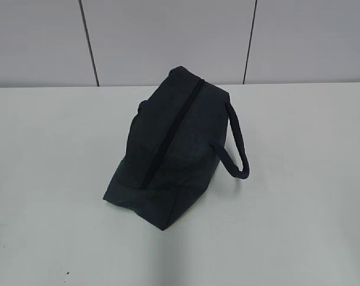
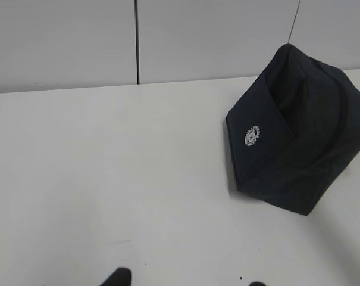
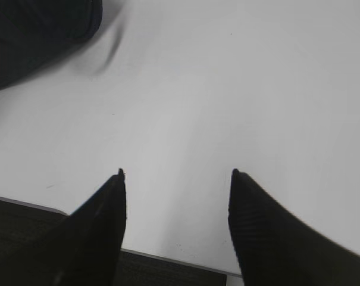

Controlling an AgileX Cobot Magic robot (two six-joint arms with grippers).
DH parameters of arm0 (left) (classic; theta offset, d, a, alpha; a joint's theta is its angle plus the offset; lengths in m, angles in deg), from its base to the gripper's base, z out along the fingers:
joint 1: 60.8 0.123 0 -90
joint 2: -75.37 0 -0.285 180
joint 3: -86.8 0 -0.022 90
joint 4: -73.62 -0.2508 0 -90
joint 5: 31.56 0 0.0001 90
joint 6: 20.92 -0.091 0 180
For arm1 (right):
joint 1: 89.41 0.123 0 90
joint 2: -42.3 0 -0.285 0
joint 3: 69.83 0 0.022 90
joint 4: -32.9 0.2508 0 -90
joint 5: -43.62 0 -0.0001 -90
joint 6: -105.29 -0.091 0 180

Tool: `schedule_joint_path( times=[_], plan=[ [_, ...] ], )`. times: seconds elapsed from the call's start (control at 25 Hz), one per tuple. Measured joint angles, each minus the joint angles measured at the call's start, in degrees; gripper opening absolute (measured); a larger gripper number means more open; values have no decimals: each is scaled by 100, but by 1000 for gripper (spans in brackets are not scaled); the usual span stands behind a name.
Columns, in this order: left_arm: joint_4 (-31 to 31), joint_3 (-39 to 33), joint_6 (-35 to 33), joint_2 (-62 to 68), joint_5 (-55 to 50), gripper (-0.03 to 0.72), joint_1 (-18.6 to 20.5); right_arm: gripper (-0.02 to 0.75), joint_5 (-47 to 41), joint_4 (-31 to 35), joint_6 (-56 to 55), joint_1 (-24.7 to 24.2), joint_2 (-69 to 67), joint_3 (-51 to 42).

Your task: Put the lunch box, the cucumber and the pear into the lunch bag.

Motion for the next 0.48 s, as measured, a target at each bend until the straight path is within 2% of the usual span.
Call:
schedule_joint_path(
  times=[0.36,0.48],
  plan=[
    [0,0,0,0,0,359,0,435,0,0,0,0,0,0],
    [0,0,0,0,0,347,173,435,0,0,0,0,0,0]
  ],
)
